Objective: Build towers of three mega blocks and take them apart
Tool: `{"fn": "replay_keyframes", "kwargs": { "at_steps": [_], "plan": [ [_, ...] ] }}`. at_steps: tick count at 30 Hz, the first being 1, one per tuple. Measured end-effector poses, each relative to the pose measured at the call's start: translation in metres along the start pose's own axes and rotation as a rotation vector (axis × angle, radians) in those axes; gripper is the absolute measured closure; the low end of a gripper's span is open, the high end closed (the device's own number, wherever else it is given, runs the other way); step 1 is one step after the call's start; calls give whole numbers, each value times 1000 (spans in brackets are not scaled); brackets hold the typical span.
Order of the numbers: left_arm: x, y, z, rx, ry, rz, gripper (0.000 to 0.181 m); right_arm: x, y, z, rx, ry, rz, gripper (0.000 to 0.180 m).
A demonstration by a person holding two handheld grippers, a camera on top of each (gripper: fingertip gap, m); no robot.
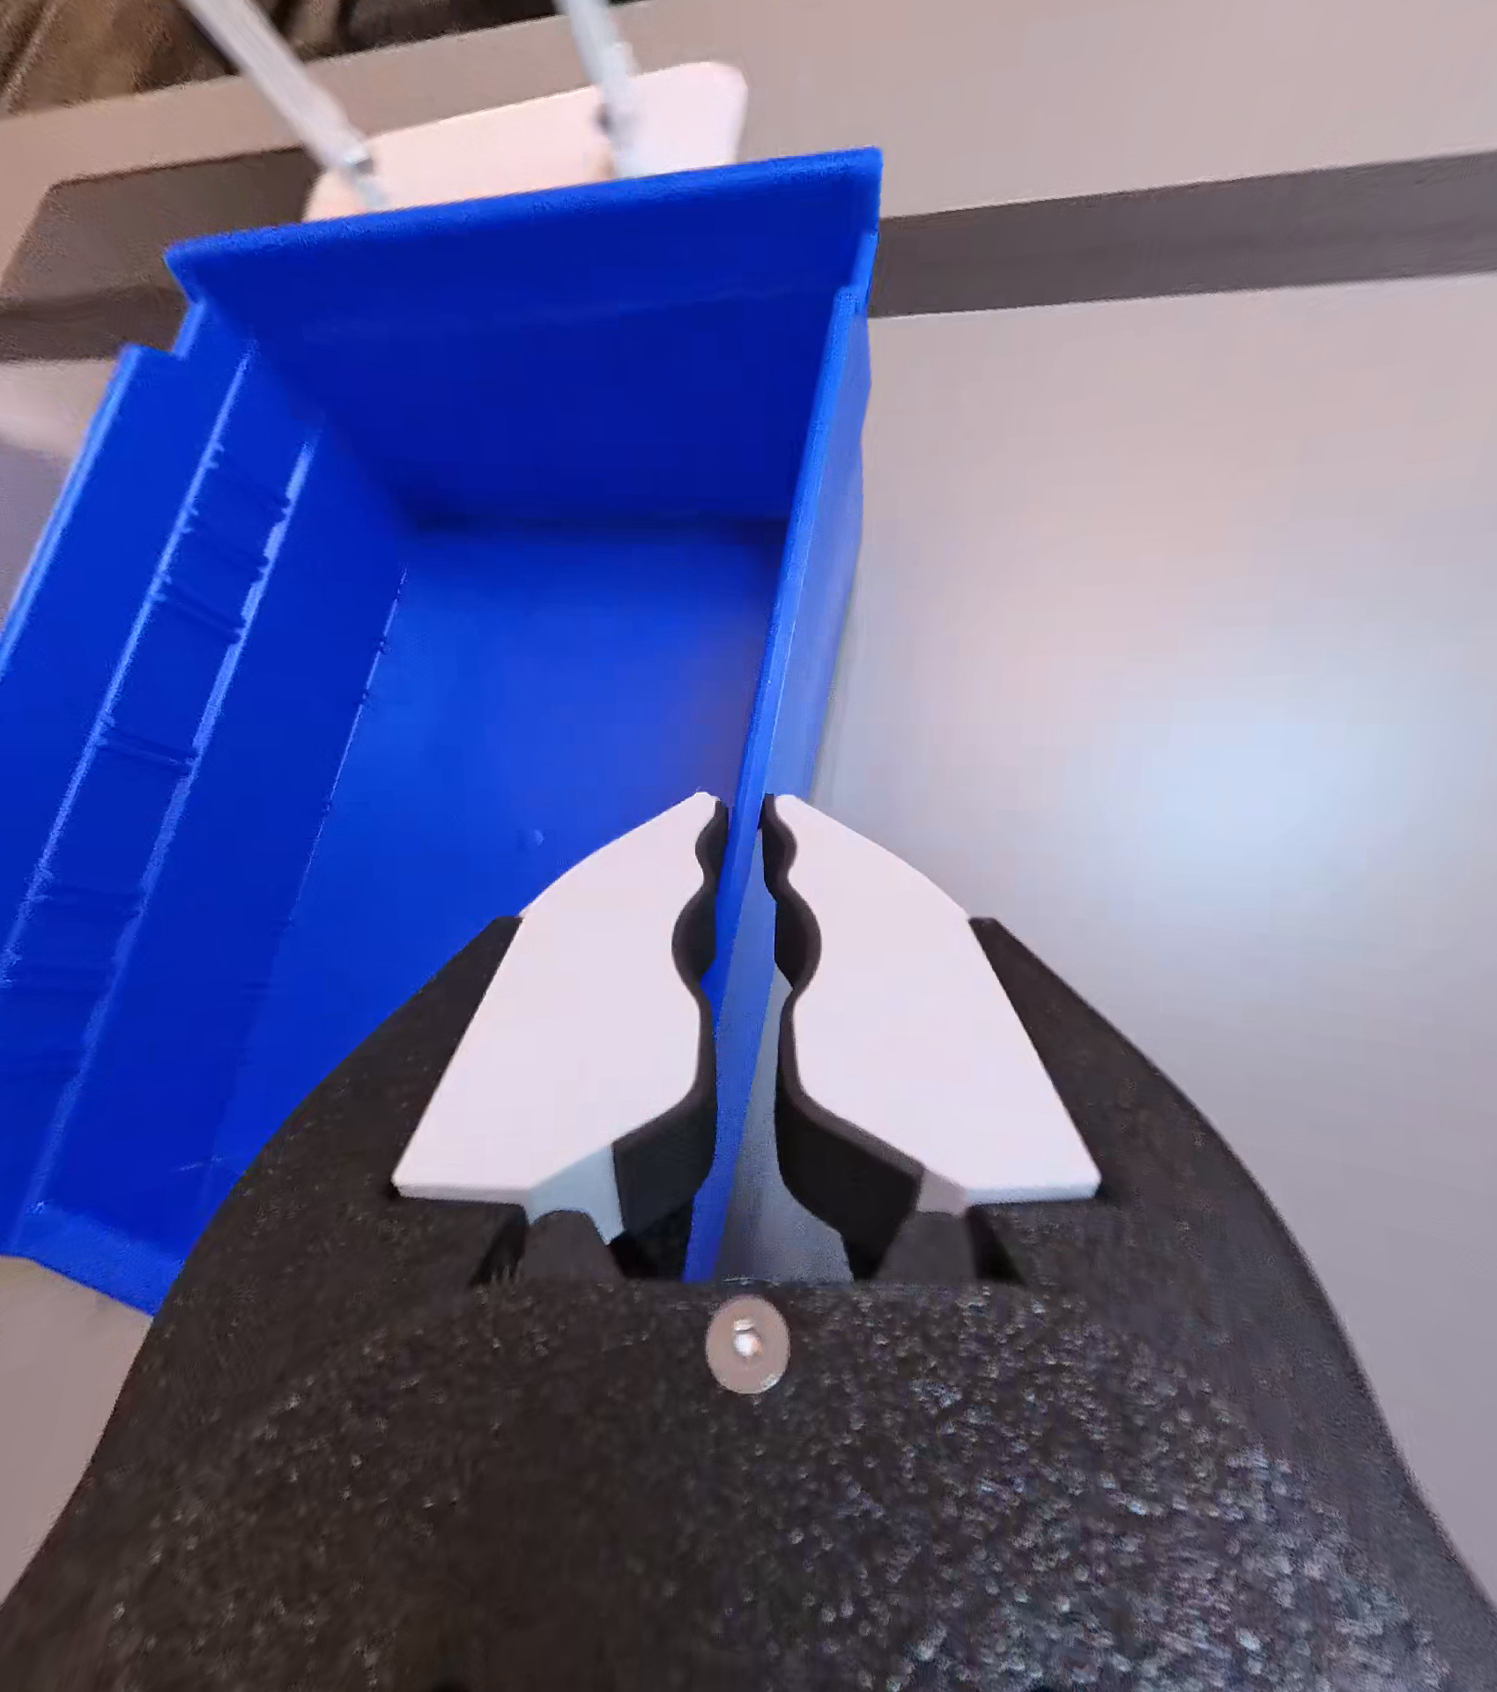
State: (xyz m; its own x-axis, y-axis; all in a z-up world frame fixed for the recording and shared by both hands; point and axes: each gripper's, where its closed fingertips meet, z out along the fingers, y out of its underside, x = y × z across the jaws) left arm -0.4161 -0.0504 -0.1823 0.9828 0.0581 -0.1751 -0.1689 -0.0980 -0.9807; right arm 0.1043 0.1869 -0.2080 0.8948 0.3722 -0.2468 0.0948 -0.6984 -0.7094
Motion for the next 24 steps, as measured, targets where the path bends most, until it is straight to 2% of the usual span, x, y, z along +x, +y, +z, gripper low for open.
{"fn": "replay_keyframes", "kwargs": {
  "at_steps": [5, 11, 16, 19, 22, 24],
  "plan": [
    [2, 5, 5, -42, -7, -14, 150, 82, -5, -25, 51, 130, 140, 173],
    [-4, 9, 10, -86, -65, 28, 155, 139, -29, -20, 93, 221, 262, 172],
    [-4, 20, 18, -146, -84, 84, 157, 153, -49, -3, 116, 248, 292, 171],
    [-7, 21, 20, -162, -107, 115, 158, 156, -62, -4, 197, 262, 310, 170],
    [-7, 21, 20, -162, -103, 108, 157, 152, -79, -28, 369, 288, 266, 154],
    [-8, 19, 19, -155, -99, 102, 155, 138, -90, -54, 501, 296, 165, 145]
  ]
}}
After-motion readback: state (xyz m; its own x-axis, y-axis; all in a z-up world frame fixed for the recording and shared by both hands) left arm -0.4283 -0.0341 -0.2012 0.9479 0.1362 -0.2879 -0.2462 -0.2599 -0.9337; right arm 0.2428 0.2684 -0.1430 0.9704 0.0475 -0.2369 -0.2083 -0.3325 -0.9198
